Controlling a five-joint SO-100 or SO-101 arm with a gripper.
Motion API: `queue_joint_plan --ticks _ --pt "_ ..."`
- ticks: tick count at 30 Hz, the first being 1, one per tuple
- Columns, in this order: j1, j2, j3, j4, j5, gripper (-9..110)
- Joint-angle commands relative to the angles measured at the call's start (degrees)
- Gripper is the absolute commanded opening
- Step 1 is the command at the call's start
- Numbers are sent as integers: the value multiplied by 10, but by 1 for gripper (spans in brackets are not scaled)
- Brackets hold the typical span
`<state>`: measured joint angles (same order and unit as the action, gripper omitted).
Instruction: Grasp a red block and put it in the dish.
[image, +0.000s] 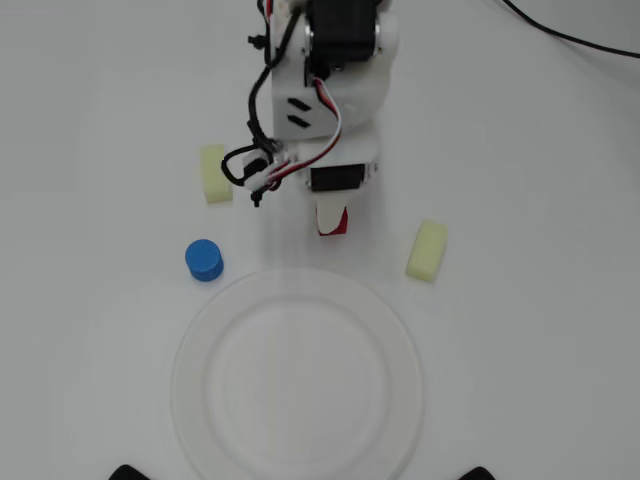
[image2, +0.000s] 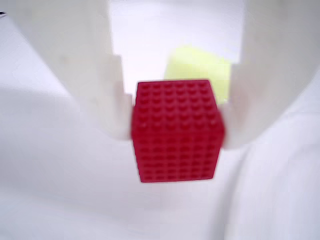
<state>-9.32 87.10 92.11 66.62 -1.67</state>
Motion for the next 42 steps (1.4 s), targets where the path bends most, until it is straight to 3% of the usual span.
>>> queue_joint_plan --ticks 1,9,21,26,32,42 --pt "17 73 -36 -38 -48 0" --pt "27 72 -40 -245 -164 0" --pt "19 -203 -269 -247 -173 0" --pt "16 -219 -267 -236 -167 0" --pt "15 -207 -266 -184 -169 24" --pt "40 -23 -247 -4 -155 34"
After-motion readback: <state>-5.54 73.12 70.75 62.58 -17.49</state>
